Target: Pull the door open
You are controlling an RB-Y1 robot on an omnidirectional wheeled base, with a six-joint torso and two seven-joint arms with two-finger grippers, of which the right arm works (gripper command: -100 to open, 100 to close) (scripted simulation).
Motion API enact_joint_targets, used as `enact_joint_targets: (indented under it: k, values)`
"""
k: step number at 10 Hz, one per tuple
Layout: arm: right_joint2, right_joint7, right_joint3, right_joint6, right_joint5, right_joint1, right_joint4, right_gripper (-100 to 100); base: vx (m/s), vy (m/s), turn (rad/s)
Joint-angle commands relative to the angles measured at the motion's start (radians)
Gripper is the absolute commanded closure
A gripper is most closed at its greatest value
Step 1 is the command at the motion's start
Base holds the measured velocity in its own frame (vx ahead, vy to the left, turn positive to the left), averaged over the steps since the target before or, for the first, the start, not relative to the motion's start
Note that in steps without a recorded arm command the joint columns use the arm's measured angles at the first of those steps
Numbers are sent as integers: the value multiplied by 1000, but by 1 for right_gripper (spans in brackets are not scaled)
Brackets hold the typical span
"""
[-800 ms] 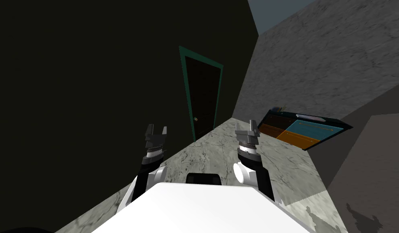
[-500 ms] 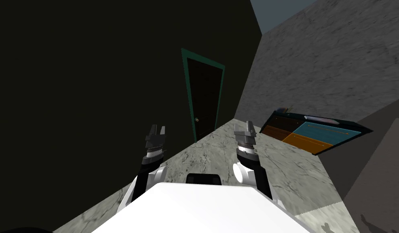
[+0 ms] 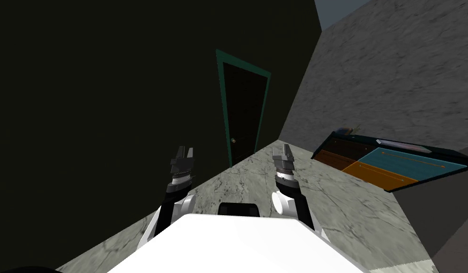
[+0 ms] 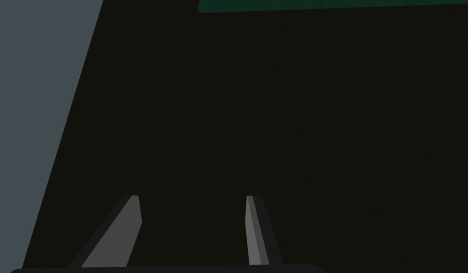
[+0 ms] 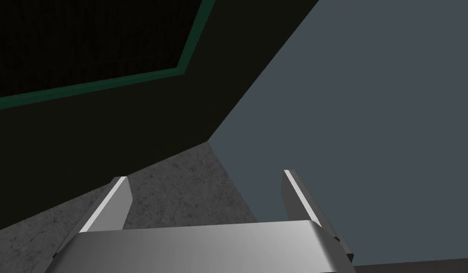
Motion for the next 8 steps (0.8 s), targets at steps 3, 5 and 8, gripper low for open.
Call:
enact_joint_targets:
  k: [3,5,8]
  values:
    - [-23,97,3,-15,-11,-9,70,-100,81,10,130]
    - [-35,153,6,-25,-17,-16,115,-100,83,2,137]
    - [-48,221,9,-35,-23,-23,162,-100,86,-6,104]
